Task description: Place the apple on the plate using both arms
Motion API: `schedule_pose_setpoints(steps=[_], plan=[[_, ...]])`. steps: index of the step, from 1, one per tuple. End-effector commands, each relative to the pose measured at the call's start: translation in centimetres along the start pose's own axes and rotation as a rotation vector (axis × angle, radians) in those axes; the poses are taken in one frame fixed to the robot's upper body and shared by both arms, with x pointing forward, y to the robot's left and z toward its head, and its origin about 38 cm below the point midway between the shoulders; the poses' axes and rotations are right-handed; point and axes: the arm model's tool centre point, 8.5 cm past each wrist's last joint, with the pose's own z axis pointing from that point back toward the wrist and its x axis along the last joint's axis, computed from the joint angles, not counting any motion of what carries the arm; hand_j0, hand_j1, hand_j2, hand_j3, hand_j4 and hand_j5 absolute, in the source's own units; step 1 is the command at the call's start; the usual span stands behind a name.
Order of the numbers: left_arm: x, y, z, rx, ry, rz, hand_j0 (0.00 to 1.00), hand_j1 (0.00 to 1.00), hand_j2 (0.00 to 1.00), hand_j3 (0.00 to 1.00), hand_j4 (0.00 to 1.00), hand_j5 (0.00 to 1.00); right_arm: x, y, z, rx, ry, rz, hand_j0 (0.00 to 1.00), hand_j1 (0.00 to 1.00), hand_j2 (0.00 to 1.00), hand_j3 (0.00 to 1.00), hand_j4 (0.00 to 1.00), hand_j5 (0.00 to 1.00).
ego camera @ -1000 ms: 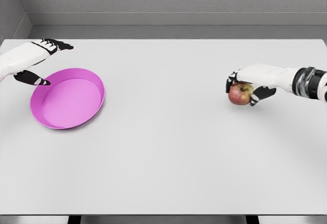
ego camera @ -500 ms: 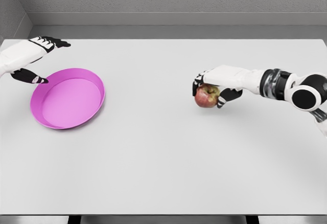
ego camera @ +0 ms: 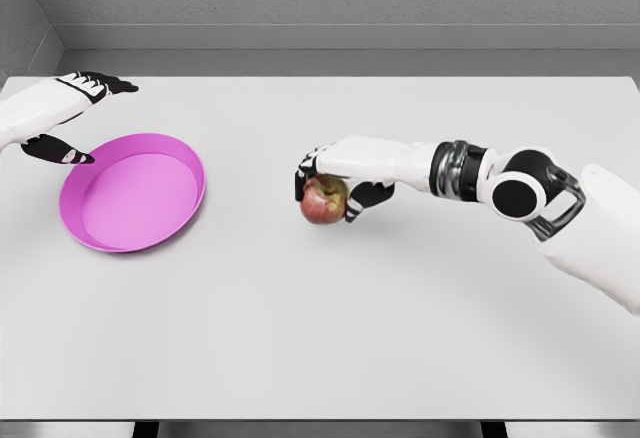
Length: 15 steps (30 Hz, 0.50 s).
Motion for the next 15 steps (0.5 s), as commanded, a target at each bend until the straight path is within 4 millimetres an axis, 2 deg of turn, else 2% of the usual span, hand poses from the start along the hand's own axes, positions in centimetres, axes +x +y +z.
schedule_pose_setpoints(steps=[1, 7, 8, 9, 15], plan=[[-0.04, 0.09, 0.05, 0.005, 0.001, 0.004, 1.00, 1.00, 1.00, 1.00, 1.00, 1.00, 0.77, 0.01, -0.81, -0.004, -0.027, -0.007, 0.49, 0.49, 0.49, 0.49, 0.49, 0.49], [-0.04, 0.09, 0.05, 0.005, 0.001, 0.004, 1.00, 1.00, 1.00, 1.00, 1.00, 1.00, 0.60, -0.02, -0.80, -0.004, -0.020, -0.006, 0.50, 0.50, 0.50, 0.50, 0.50, 0.50], [-0.04, 0.09, 0.05, 0.005, 0.001, 0.004, 1.00, 1.00, 1.00, 1.00, 1.00, 1.00, 0.38, -0.04, -0.80, -0.005, 0.004, -0.020, 0.78, 0.78, 0.78, 0.78, 0.78, 0.78], [-0.04, 0.09, 0.05, 0.005, 0.001, 0.004, 1.00, 1.00, 1.00, 1.00, 1.00, 1.00, 0.05, -0.07, -0.79, -0.007, 0.044, -0.045, 1.00, 1.00, 1.00, 1.00, 1.00, 1.00], [0.01, 0.04, 0.04, 0.004, 0.000, 0.005, 1.00, 1.00, 1.00, 1.00, 1.00, 1.00, 0.18, -0.06, -0.86, -0.007, 0.043, -0.046, 1.00, 1.00, 1.00, 1.00, 1.00, 1.00]])
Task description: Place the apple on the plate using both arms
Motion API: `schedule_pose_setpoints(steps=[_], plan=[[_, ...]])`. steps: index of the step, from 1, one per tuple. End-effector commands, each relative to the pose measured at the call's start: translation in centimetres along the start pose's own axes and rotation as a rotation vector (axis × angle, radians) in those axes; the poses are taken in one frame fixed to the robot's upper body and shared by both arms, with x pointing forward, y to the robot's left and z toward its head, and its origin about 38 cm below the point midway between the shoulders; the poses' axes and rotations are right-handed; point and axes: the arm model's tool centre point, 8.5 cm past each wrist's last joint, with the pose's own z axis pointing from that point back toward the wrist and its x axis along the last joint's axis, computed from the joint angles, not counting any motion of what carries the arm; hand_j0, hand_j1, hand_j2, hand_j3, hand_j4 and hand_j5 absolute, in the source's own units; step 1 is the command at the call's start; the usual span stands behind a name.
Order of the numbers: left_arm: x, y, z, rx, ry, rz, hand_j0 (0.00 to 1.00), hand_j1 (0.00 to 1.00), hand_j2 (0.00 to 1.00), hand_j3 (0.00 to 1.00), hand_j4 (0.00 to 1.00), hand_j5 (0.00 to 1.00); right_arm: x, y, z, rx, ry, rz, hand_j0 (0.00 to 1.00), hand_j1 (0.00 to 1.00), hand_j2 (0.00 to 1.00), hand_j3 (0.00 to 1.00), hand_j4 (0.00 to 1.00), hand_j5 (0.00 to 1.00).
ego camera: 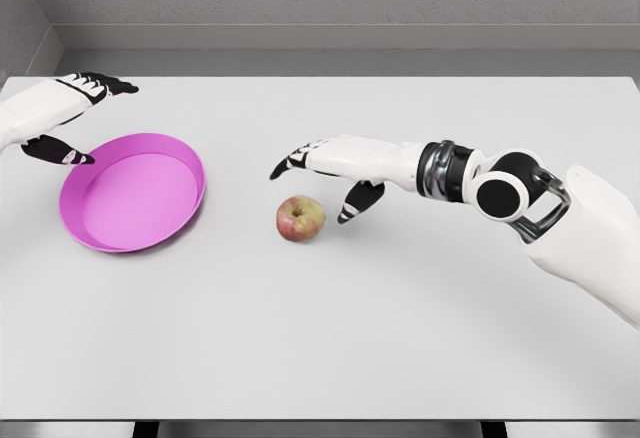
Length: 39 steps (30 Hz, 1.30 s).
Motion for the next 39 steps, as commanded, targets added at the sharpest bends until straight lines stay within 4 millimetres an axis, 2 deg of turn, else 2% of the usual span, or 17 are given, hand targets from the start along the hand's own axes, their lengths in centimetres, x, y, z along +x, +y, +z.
schedule_pose_setpoints(steps=[1, 5, 7, 8, 9, 10, 11, 12, 14, 16, 17, 19, 22, 24, 26, 33, 39], plan=[[0.0, 0.1, 0.0, 0.005, 0.000, 0.005, 1.00, 1.00, 1.00, 1.00, 1.00, 1.00, -0.1, 0.1, 0.0, 0.000, 0.005, -0.006, 1.00, 1.00, 1.00, 1.00, 1.00, 1.00], [0.0, 0.0, 0.0, 0.004, 0.000, 0.006, 1.00, 1.00, 1.00, 1.00, 1.00, 1.00, -1.1, -1.2, 1.4, -0.019, 0.042, 0.017, 1.00, 1.00, 1.00, 1.00, 1.00, 1.00], [0.1, 0.2, -0.1, 0.008, -0.004, 0.003, 1.00, 1.00, 1.00, 1.00, 1.00, 1.00, -3.9, -3.7, 5.6, -0.078, 0.144, 0.041, 1.00, 1.00, 1.00, 1.00, 1.00, 1.00], [0.8, 0.3, -0.4, 0.008, -0.024, -0.006, 1.00, 1.00, 1.00, 1.00, 1.00, 1.00, -5.5, -4.9, 8.2, -0.108, 0.210, 0.050, 1.00, 1.00, 1.00, 1.00, 1.00, 1.00], [1.6, 0.3, -0.8, 0.008, -0.050, -0.013, 1.00, 1.00, 1.00, 1.00, 1.00, 1.00, -6.5, -5.5, 10.1, -0.117, 0.255, 0.063, 1.00, 1.00, 1.00, 1.00, 1.00, 1.00], [3.2, 0.6, -1.4, 0.012, -0.102, -0.031, 1.00, 1.00, 1.00, 1.00, 1.00, 1.00, -7.4, -6.1, 12.4, -0.128, 0.289, 0.090, 1.00, 1.00, 1.00, 1.00, 1.00, 1.00], [4.0, 0.7, -1.8, 0.015, -0.128, -0.036, 1.00, 1.00, 1.00, 1.00, 1.00, 1.00, -7.7, -6.6, 13.7, -0.137, 0.288, 0.117, 1.00, 1.00, 1.00, 1.00, 1.00, 1.00], [4.6, 0.6, -2.2, 0.015, -0.146, -0.039, 1.00, 1.00, 1.00, 1.00, 1.00, 1.00, -8.0, -6.7, 14.9, -0.138, 0.292, 0.137, 1.00, 1.00, 1.00, 1.00, 1.00, 1.00], [7.8, 1.7, -3.2, 0.018, -0.235, -0.116, 1.00, 1.00, 1.00, 1.00, 1.00, 1.00, -9.0, -6.3, 17.2, -0.131, 0.322, 0.151, 1.00, 1.00, 1.00, 1.00, 1.00, 1.00], [10.3, 1.7, -3.8, 0.001, -0.306, -0.157, 1.00, 1.00, 1.00, 1.00, 1.00, 1.00, -9.4, -5.6, 18.5, -0.119, 0.313, 0.168, 1.00, 1.00, 1.00, 1.00, 1.00, 1.00], [11.2, 1.8, -4.4, 0.000, -0.333, -0.168, 1.00, 1.00, 1.00, 1.00, 1.00, 1.00, -9.3, -5.3, 18.5, -0.109, 0.292, 0.181, 1.00, 1.00, 1.00, 1.00, 1.00, 1.00], [12.8, 1.1, -5.5, -0.025, -0.380, -0.171, 1.00, 1.00, 1.00, 1.00, 1.00, 1.00, -10.0, -3.2, 18.3, -0.074, 0.290, 0.151, 1.00, 1.00, 1.00, 1.00, 1.00, 1.00], [15.8, 0.5, -7.3, -0.058, -0.465, -0.210, 1.00, 1.00, 1.00, 1.00, 1.00, 1.00, -10.7, -2.5, 20.1, -0.070, 0.332, 0.134, 1.00, 1.00, 1.00, 1.00, 1.00, 1.00], [17.0, 0.3, -8.3, -0.076, -0.498, -0.238, 1.00, 1.00, 1.00, 1.00, 1.00, 1.00, -11.3, -2.3, 22.0, -0.098, 0.374, 0.114, 1.00, 1.00, 1.00, 1.00, 1.00, 1.00], [18.3, -0.1, -9.2, -0.098, -0.536, -0.258, 1.00, 1.00, 1.00, 1.00, 1.00, 1.00, -11.7, -1.5, 22.4, -0.095, 0.389, 0.090, 1.00, 1.00, 1.00, 1.00, 1.00, 1.00], [19.6, -1.3, -10.5, -0.151, -0.562, -0.311, 1.00, 1.00, 1.00, 1.00, 1.00, 1.00, -12.1, -1.6, 22.7, -0.105, 0.397, 0.083, 1.00, 1.00, 1.00, 1.00, 1.00, 1.00], [19.1, -1.9, -10.9, -0.198, -0.530, -0.409, 1.00, 1.00, 1.00, 1.00, 1.00, 1.00, -11.8, -1.0, 22.4, -0.088, 0.385, 0.083, 1.00, 1.00, 1.00, 1.00, 1.00, 1.00]])
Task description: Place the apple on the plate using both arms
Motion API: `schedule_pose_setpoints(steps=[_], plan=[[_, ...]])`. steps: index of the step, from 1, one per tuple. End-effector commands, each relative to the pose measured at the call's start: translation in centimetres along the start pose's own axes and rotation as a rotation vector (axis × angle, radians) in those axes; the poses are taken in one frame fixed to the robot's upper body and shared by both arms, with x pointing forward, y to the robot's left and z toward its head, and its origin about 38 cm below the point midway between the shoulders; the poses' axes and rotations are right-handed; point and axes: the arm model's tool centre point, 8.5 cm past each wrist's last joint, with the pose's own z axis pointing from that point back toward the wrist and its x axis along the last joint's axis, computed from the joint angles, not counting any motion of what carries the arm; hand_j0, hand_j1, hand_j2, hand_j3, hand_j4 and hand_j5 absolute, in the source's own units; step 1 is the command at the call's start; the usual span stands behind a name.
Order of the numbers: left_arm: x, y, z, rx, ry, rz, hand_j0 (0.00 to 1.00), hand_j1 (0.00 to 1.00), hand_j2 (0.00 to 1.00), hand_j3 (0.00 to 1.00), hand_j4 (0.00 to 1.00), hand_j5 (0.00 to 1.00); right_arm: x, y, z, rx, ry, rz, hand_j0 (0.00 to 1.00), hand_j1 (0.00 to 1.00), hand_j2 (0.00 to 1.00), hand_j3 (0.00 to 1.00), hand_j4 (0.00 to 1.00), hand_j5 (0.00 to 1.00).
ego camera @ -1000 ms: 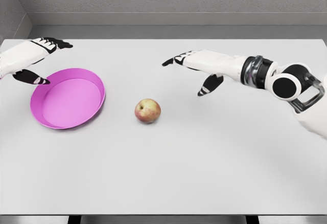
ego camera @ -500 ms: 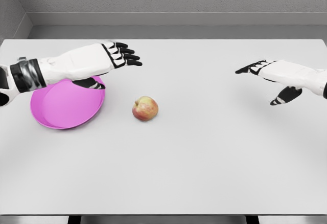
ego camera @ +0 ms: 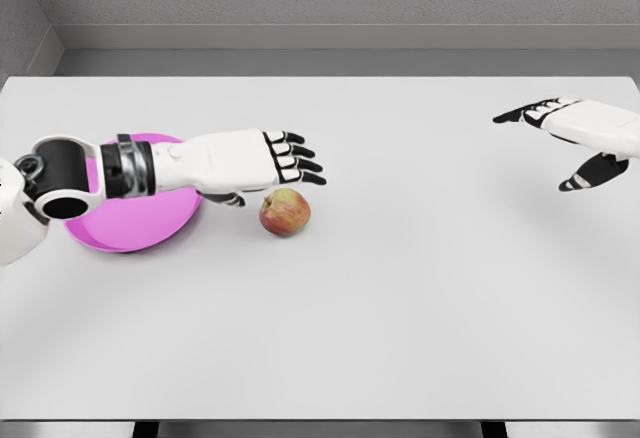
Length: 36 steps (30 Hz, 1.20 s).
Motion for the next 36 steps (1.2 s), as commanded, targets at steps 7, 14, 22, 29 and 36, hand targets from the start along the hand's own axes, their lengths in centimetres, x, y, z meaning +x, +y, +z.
schedule_pose_setpoints(steps=[7, 14, 22, 29, 36], plan=[[1.0, -1.2, -2.6, -0.104, -0.049, -0.038, 1.00, 1.00, 1.00, 1.00, 1.00, 1.00, 0.9, -0.2, 0.0, -0.003, -0.024, 0.015, 1.00, 1.00, 1.00, 1.00, 1.00, 1.00], [1.7, -1.7, -3.7, -0.131, -0.070, -0.067, 1.00, 1.00, 1.00, 1.00, 1.00, 1.00, 0.9, -0.1, 0.0, -0.002, -0.025, 0.015, 1.00, 1.00, 1.00, 1.00, 1.00, 1.00], [0.6, -3.0, -4.4, -0.171, -0.042, -0.042, 1.00, 1.00, 1.00, 1.00, 1.00, 1.00, 1.1, 0.0, -0.1, 0.001, -0.029, 0.015, 1.00, 1.00, 1.00, 1.00, 1.00, 1.00], [0.9, -3.2, -4.8, -0.206, -0.060, -0.053, 0.99, 0.99, 0.99, 0.99, 0.99, 0.99, 1.1, -0.1, -0.1, -0.006, -0.028, 0.013, 1.00, 1.00, 1.00, 1.00, 1.00, 1.00], [0.3, -3.5, -4.6, -0.216, -0.043, -0.045, 0.57, 0.57, 0.57, 0.57, 0.57, 0.57, 1.1, -0.3, 0.0, -0.011, -0.028, 0.013, 1.00, 1.00, 1.00, 1.00, 1.00, 1.00]])
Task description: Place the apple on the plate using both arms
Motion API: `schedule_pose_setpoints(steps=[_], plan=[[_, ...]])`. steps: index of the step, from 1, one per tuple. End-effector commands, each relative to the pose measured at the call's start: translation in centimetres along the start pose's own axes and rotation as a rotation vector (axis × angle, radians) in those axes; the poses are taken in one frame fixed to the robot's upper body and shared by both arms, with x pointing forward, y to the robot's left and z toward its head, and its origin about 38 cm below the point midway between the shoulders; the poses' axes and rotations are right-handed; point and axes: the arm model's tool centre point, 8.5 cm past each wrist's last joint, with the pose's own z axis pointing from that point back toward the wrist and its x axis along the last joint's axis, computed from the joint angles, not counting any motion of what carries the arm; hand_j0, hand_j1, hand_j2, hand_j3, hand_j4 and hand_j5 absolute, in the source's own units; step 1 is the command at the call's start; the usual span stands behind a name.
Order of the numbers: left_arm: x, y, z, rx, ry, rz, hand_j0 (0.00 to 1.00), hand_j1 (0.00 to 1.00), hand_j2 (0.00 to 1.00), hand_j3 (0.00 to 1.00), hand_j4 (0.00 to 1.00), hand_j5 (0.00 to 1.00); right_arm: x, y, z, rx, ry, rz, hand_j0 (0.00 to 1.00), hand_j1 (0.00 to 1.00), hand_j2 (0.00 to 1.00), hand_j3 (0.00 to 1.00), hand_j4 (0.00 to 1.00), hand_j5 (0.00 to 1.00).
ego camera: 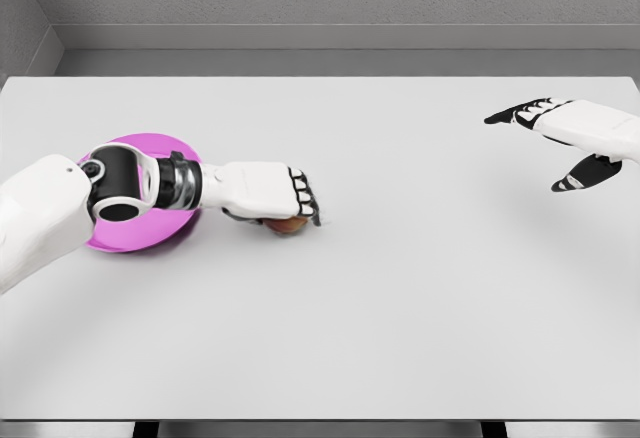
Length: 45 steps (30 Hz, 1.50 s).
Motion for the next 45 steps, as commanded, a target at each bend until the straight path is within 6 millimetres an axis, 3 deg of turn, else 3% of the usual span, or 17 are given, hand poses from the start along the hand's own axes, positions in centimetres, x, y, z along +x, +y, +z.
schedule_pose_setpoints(steps=[1, 8, 19, 24, 29, 34, 38, 43, 45], plan=[[-0.2, -0.2, 0.0, -0.002, 0.006, 0.009, 0.55, 0.55, 0.55, 0.55, 0.55, 0.55, 0.0, -0.1, 0.0, -0.002, -0.001, -0.001, 1.00, 1.00, 1.00, 1.00, 1.00, 1.00], [-0.4, 0.0, 0.3, 0.008, 0.011, 0.015, 0.33, 0.33, 0.33, 0.33, 0.33, 0.33, -0.1, -0.2, 0.1, -0.001, 0.007, -0.003, 1.00, 1.00, 1.00, 1.00, 1.00, 1.00], [-1.8, 2.5, 2.8, 0.183, 0.024, 0.148, 0.33, 0.33, 0.33, 0.33, 0.33, 0.33, -0.4, -0.1, 0.1, 0.000, 0.014, -0.008, 1.00, 1.00, 1.00, 1.00, 1.00, 1.00], [-4.2, 2.7, 9.3, 0.190, 0.144, 0.120, 0.33, 0.33, 0.33, 0.33, 0.33, 0.33, -0.4, -0.1, 0.1, 0.000, 0.015, -0.011, 1.00, 1.00, 1.00, 1.00, 1.00, 1.00], [-5.7, 0.9, 14.6, 0.158, 0.257, 0.143, 0.34, 0.34, 0.34, 0.34, 0.34, 0.34, -0.4, 0.0, 0.1, -0.001, 0.014, -0.012, 1.00, 1.00, 1.00, 1.00, 1.00, 1.00], [-6.3, -2.8, 18.6, 0.152, 0.367, 0.230, 0.34, 0.34, 0.34, 0.34, 0.34, 0.34, -0.5, 0.1, 0.1, 0.004, 0.015, -0.013, 1.00, 1.00, 1.00, 1.00, 1.00, 1.00], [-7.2, -5.6, 18.8, 0.119, 0.407, 0.304, 0.36, 0.36, 0.36, 0.36, 0.36, 0.36, -0.4, 0.2, -0.1, 0.003, 0.013, -0.017, 1.00, 1.00, 1.00, 1.00, 1.00, 1.00], [-6.8, -6.3, 17.6, 0.106, 0.387, 0.318, 0.37, 0.37, 0.37, 0.37, 0.37, 0.37, -0.4, 0.1, -0.1, 0.001, 0.013, -0.016, 1.00, 1.00, 1.00, 1.00, 1.00, 1.00], [-6.5, -6.7, 17.4, 0.103, 0.382, 0.327, 0.42, 0.42, 0.42, 0.42, 0.42, 0.42, -0.4, 0.1, -0.1, 0.001, 0.013, -0.016, 1.00, 1.00, 1.00, 1.00, 1.00, 1.00]])
